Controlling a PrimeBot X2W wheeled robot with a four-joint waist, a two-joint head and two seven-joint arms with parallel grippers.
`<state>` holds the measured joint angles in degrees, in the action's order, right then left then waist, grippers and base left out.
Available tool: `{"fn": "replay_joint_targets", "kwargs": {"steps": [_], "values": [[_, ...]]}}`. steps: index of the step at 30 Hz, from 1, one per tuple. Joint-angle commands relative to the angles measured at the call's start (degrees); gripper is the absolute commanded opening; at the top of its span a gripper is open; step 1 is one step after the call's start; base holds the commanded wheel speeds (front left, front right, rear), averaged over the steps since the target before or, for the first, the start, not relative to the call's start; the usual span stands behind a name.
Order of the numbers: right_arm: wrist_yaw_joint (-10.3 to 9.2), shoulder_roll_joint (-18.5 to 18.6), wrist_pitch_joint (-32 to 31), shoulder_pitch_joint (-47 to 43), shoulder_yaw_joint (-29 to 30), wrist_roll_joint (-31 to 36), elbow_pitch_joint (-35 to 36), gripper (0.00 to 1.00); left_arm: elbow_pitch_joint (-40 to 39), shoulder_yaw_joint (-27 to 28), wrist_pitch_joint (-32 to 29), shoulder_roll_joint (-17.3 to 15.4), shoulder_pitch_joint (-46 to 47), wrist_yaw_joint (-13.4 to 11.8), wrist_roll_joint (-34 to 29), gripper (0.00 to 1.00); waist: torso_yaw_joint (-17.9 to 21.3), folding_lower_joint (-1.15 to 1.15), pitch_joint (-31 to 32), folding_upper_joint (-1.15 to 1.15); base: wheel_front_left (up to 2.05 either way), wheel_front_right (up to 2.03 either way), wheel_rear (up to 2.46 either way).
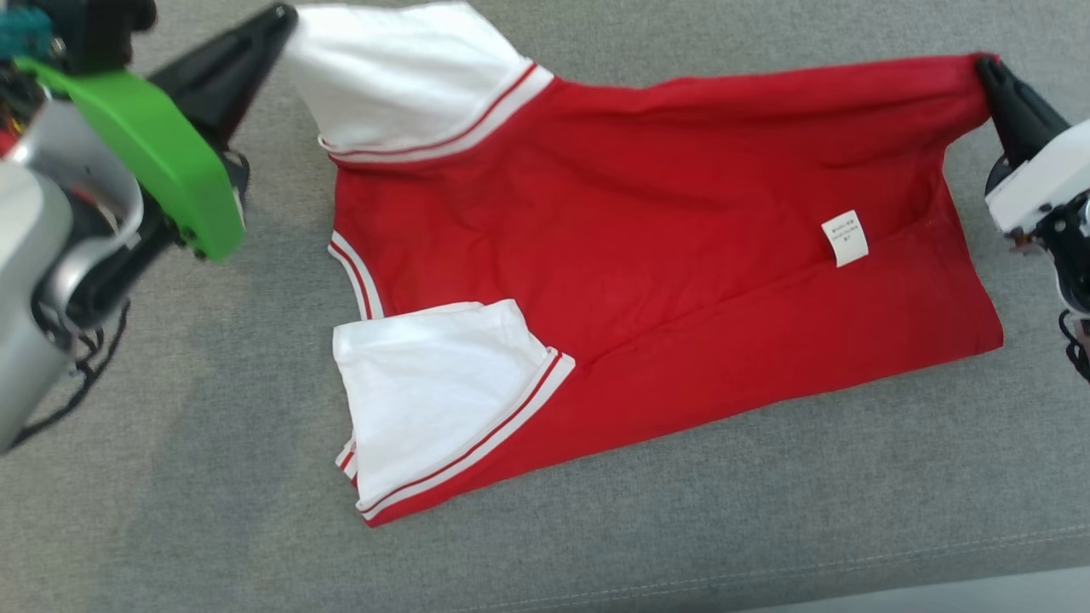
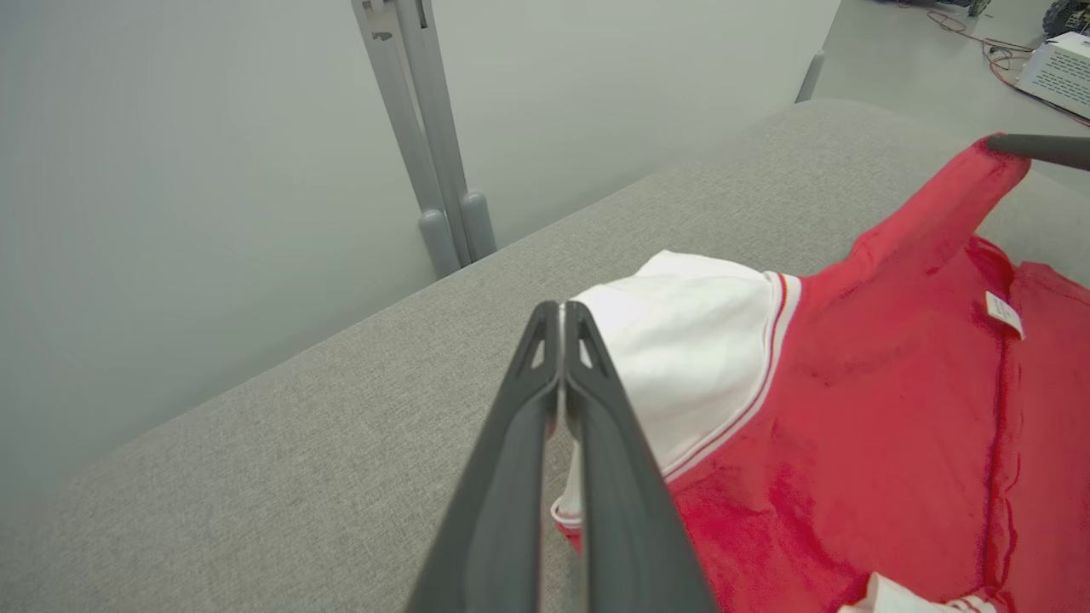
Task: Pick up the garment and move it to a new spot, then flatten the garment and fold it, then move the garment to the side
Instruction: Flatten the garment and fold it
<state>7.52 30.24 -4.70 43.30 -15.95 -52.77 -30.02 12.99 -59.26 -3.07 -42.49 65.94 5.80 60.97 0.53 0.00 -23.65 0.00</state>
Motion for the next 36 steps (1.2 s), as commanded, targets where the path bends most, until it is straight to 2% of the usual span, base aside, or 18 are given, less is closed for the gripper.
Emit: {"fn": "replay_joint_targets", "kwargs": {"steps": [1, 11, 19, 24, 30, 34, 35, 36], "values": [[-0.07, 0.6, 0.25, -1.36, -0.54, 0.28, 0.08, 0.0, -1.35, -0.11, 0.78, -0.78, -2.02, -0.83, 0.74, 0.0, -0.92, 0.0, 1.33, 0.0, 0.0, 0.0, 0.0], [-0.07, 3.0, 1.92, -6.89, -2.57, -0.95, 0.52, 0.0, -15.25, -2.28, 4.52, -4.94, -13.5, -7.77, 0.64, 0.0, -1.93, 0.0, 4.07, 0.0, 0.0, 0.0, 0.0], [-0.07, 4.64, 2.86, -11.07, -2.99, -2.37, 0.38, 0.0, -25.03, -4.6, 7.03, -9.38, -22.15, -14.66, -0.72, 0.0, -2.24, 0.0, 5.35, 0.0, 0.0, 0.0, 0.0], [-0.07, 4.71, 2.82, -13.66, -3.64, -3.1, -0.12, 0.0, -26.38, -6.22, 8.59, -8.31, -26.86, -17.02, 0.44, 0.0, -2.51, 0.0, 5.63, 0.0, 0.0, 0.0, 0.0], [-0.07, 4.11, 2.92, -15.49, -4.59, -3.57, -1.19, 0.0, -23.4, -7.86, 10.09, -6.21, -30.53, -17.62, 1.32, 0.0, -2.66, 0.0, 5.82, 0.0, 0.0, 0.0, 0.0], [-0.07, 3.72, 3.19, -16.13, -5.45, -3.51, -2.08, 0.0, -20.18, -8.6, 10.94, -3.7, -32.05, -17.55, 1.95, 0.0, -2.6, 0.0, 6.71, 0.0, 0.0, 0.0, 0.0], [-0.07, 3.55, 3.33, -16.12, -5.7, -3.5, -2.34, 0.13, -19.16, -8.64, 11.28, -2.95, -32.54, -17.38, 2.54, 0.13, -2.53, 0.0, 7.14, 0.0, 0.0, 0.0, 0.0], [-0.07, 3.45, 3.45, -16.15, -5.81, -3.51, -2.57, 0.44, -18.59, -8.68, 11.42, -2.5, -32.68, -17.34, 2.47, 0.44, -2.47, 0.0, 7.47, 0.0, 0.0, 0.0, 0.0]]}}
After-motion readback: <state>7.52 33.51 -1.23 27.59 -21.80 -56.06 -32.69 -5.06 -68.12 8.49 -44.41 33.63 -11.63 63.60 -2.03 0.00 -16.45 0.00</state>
